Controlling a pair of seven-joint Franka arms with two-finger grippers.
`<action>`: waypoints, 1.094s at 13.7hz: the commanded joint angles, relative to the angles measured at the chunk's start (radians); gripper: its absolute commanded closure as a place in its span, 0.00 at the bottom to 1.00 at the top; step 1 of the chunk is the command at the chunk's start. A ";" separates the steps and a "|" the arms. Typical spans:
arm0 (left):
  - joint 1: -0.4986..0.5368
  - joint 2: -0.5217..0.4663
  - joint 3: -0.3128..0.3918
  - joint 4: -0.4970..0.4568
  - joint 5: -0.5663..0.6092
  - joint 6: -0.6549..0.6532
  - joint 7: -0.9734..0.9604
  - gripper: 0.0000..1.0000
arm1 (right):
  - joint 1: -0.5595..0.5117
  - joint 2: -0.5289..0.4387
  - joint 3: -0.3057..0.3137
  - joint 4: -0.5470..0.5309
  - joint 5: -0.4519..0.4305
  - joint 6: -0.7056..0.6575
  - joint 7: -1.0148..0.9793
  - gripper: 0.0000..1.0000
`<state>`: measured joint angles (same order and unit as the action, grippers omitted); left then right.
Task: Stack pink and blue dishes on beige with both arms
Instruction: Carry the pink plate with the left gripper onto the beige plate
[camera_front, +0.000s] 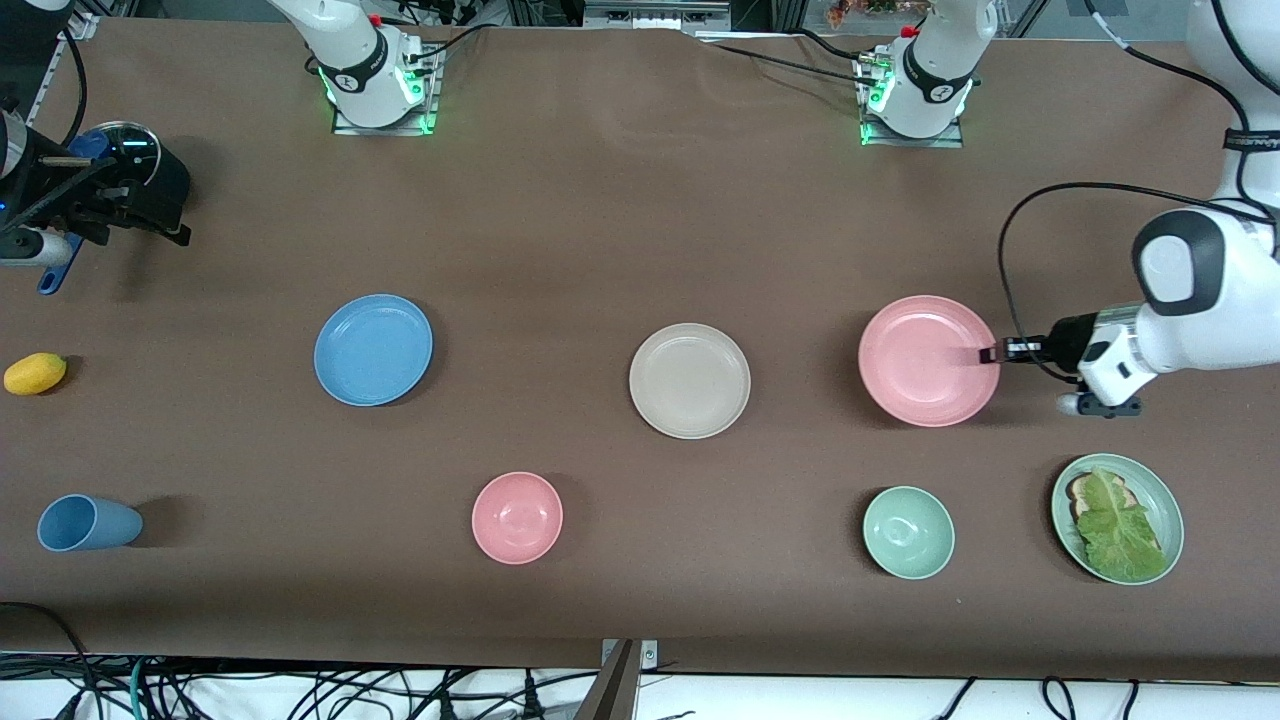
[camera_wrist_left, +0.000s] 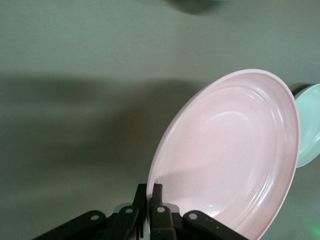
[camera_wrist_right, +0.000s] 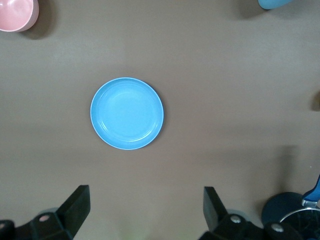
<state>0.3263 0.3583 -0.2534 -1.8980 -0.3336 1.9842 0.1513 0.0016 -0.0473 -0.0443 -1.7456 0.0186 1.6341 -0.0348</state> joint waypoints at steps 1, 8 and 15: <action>-0.038 -0.018 -0.053 0.014 0.024 0.004 -0.169 1.00 | -0.008 -0.003 0.004 0.017 0.017 -0.020 0.007 0.00; -0.229 0.030 -0.063 0.040 0.025 0.123 -0.455 1.00 | -0.008 -0.003 0.004 0.017 0.017 -0.020 0.007 0.00; -0.423 0.096 -0.063 0.046 0.053 0.289 -0.708 1.00 | -0.008 -0.003 0.003 0.017 0.017 -0.033 0.007 0.00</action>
<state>-0.0629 0.4188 -0.3205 -1.8772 -0.3278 2.2348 -0.4937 0.0016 -0.0473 -0.0444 -1.7442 0.0189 1.6220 -0.0348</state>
